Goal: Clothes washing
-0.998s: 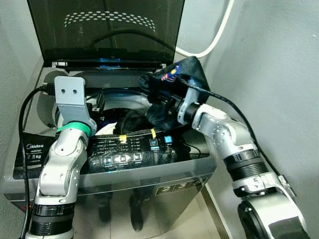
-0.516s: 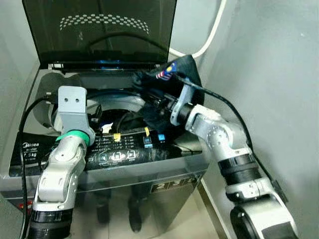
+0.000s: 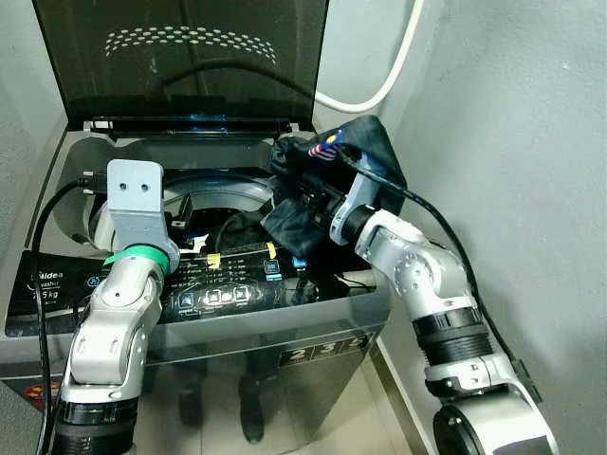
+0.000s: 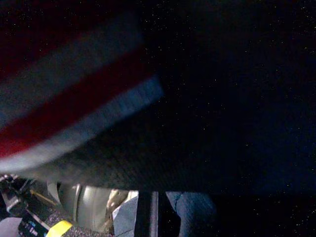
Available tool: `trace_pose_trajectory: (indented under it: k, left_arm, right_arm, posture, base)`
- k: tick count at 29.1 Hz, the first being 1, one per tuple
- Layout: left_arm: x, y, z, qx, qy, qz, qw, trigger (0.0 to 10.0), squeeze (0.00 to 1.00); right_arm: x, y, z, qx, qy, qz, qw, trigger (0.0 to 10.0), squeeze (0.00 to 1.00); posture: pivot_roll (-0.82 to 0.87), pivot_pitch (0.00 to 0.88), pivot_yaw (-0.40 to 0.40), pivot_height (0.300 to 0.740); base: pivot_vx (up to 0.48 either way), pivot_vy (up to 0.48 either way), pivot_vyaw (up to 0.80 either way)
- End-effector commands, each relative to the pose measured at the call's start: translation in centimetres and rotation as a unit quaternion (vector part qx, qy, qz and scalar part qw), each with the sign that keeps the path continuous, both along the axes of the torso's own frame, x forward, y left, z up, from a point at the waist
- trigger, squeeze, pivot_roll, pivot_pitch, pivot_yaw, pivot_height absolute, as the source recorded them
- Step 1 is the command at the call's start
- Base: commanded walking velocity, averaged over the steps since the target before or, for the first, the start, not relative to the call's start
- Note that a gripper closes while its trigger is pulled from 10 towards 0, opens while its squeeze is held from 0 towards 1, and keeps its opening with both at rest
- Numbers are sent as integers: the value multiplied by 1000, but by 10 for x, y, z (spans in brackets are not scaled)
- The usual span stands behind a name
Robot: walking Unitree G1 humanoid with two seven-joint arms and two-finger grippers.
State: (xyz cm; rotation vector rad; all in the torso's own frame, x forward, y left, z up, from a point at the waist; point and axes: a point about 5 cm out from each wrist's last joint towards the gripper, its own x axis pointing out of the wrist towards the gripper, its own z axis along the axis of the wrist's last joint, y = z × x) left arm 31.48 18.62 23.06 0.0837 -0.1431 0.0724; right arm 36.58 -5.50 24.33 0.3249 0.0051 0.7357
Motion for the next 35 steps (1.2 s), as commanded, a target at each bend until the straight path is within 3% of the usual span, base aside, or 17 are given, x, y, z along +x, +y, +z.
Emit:
trace_pose_trajectory:
  k: [1, 14, 24, 27, 29, 30, 31, 32, 33, 34, 35]
  left_arm:
    - [-2, -7, 1, 1, -7, -10, 1000, 10000, 0]
    - [-5, -6, 2, 2, -11, -8, 1000, 10000, 0]
    - [-5, -3, 2, -3, -11, 4, 1000, 10000, 0]
    - [-5, -1, 4, 0, -13, 6, 1000, 10000, 0]
    - [-5, 0, 5, -3, -16, 3, 1000, 10000, 0]
    - [-4, -1, 6, -1, -17, 0, 1000, 10000, 0]
    - [-4, -1, 6, -1, -17, 0, 1000, 10000, 0]
    - [-2, -1, 7, 1, -18, -2, 1000, 10000, 0]
    - [-1, -3, 7, 4, -18, -6, 1000, 10000, 0]
    - [-1, -3, 7, 4, -18, -6, 1000, 10000, 0]
    - [-1, -6, 8, 6, -19, -11, 1000, 10000, 0]
  right_arm:
    - [-1, 0, -4, -2, 4, 0, 1000, 10000, 0]
    - [0, 8, -2, -7, -1, 15, 1000, 10000, 0]
    - [1, 7, -3, -9, -1, 16, 1000, 10000, 0]
    - [6, 14, 9, -7, -17, 39, 999, 10000, 0]
    - [13, 25, 27, -46, -50, 53, 996, 10000, 0]
    - [17, 34, 53, -40, -76, 70, 994, 10000, 0]
    - [17, 34, 53, -40, -76, 70, 994, 10000, 0]
    - [18, 42, 84, -20, -100, 83, 991, 10000, 0]
    - [13, 47, 140, 24, -161, 92, 982, 10000, 0]
    - [13, 47, 140, 24, -161, 92, 982, 10000, 0]
    - [0, 37, 210, 123, -226, 75, 964, 10000, 0]
  posture:
    - [74, 26, -89, 740]
    - [79, 29, -99, 740]
    - [79, 34, -100, 740]
    - [79, 34, -100, 740]
    - [66, 42, -82, 740]
    - [63, 44, -74, 740]
    - [63, 44, -74, 740]
    - [63, 44, -69, 740]
    - [62, 46, -68, 740]
    - [62, 46, -68, 740]
    - [63, 48, -77, 740]
  base:
    - [0, 480, 0]
    - [0, 465, 0]
    - [0, 0, 0]
    - [0, 0, 0]
    - [0, 0, 0]
    - [0, 0, 0]
    - [0, 0, 0]
    - [0, 0, 0]
    - [0, 0, 0]
    - [0, 0, 0]
    - [0, 0, 0]
